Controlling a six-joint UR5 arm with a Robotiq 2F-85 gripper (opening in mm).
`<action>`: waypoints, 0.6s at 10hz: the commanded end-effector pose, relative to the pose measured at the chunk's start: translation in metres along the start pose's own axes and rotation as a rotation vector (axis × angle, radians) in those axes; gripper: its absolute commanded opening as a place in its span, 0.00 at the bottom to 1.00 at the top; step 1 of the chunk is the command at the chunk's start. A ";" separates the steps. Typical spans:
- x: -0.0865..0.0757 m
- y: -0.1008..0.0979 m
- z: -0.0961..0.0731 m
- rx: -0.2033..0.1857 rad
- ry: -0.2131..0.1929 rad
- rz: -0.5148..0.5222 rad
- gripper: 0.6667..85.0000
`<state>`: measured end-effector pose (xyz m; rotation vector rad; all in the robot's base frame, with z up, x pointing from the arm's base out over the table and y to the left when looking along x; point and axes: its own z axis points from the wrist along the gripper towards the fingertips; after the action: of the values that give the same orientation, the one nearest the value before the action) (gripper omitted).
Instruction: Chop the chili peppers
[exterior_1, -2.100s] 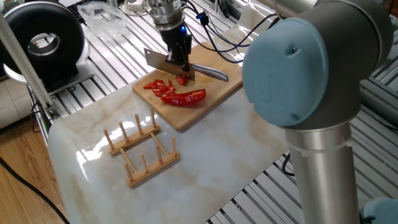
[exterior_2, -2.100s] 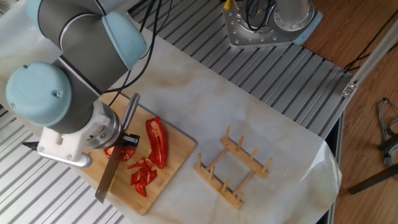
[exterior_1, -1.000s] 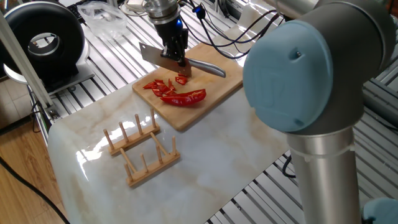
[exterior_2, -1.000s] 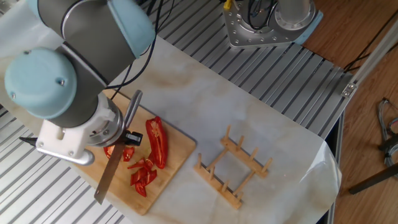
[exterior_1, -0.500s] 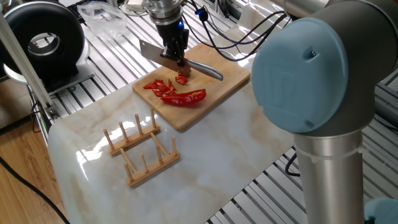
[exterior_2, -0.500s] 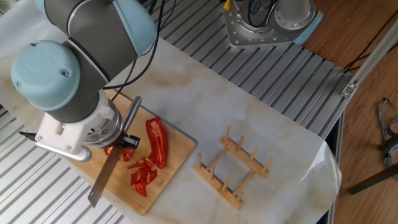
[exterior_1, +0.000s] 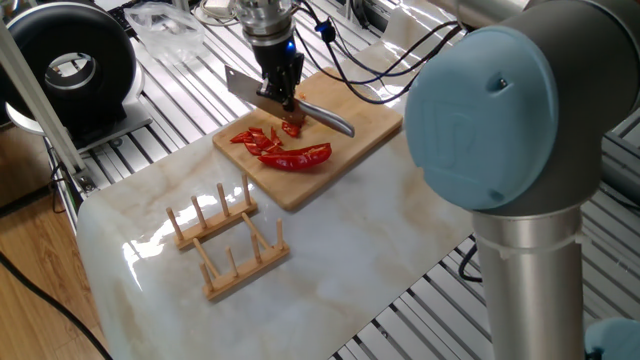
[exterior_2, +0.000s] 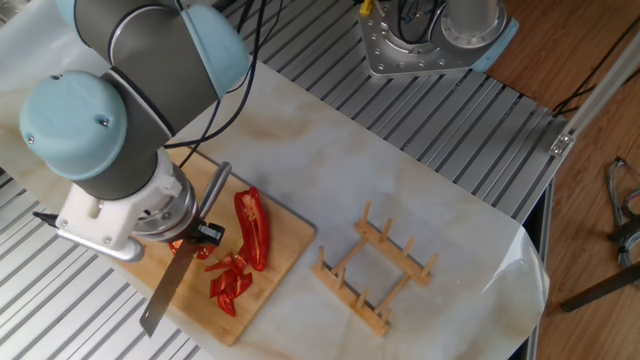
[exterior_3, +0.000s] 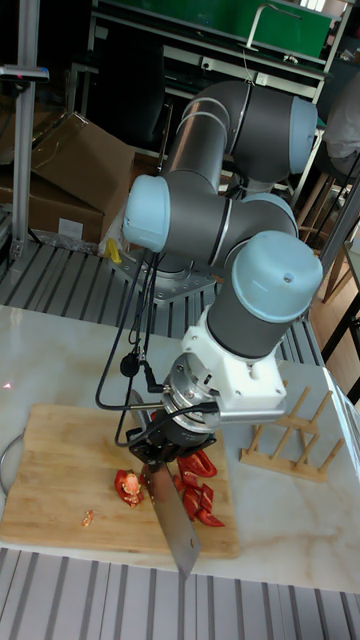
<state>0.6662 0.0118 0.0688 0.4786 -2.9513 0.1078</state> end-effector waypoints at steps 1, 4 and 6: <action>-0.005 0.014 -0.007 -0.035 -0.005 0.021 0.01; -0.012 0.023 -0.008 -0.050 -0.008 0.038 0.01; -0.018 0.031 -0.007 -0.063 -0.015 0.049 0.01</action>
<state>0.6701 0.0318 0.0718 0.4318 -2.9595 0.0629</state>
